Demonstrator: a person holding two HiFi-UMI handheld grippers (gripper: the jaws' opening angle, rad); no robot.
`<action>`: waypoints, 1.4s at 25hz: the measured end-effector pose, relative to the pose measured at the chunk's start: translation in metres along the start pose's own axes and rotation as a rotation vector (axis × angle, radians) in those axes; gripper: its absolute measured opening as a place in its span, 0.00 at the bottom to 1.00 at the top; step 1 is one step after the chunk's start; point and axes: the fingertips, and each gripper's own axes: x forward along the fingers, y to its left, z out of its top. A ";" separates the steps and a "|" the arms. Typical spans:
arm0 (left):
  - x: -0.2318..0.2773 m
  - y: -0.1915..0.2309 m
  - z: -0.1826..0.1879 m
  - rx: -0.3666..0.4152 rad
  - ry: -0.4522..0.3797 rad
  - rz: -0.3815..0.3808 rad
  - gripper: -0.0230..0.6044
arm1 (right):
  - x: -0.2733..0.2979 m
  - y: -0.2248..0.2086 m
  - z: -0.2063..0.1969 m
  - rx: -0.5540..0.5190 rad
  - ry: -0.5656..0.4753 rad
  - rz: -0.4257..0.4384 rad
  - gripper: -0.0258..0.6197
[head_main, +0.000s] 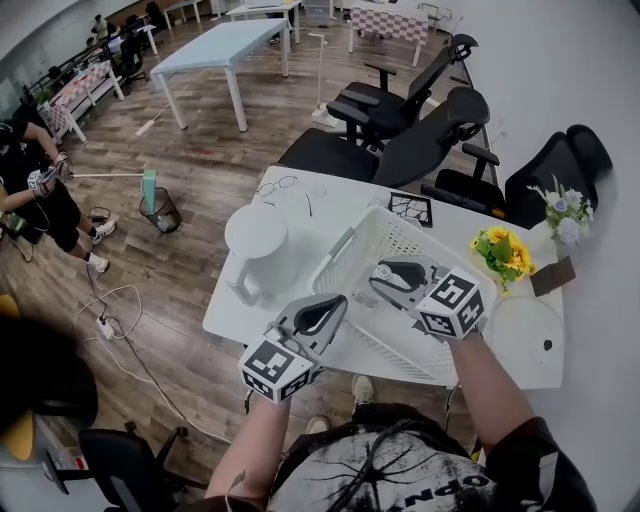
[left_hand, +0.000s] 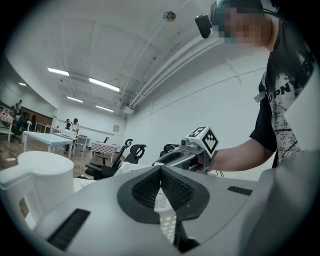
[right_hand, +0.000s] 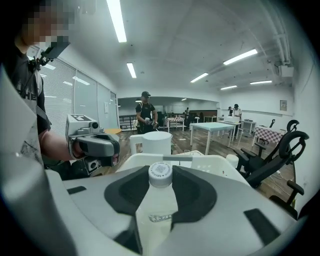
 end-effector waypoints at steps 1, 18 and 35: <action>-0.001 -0.001 0.002 0.006 0.001 -0.005 0.05 | -0.004 0.000 0.006 0.003 -0.017 -0.010 0.28; -0.015 -0.024 0.026 0.086 -0.001 -0.097 0.05 | -0.066 0.006 0.074 0.018 -0.218 -0.173 0.28; -0.031 -0.088 0.027 0.146 0.002 -0.291 0.05 | -0.155 0.037 0.080 0.069 -0.324 -0.404 0.27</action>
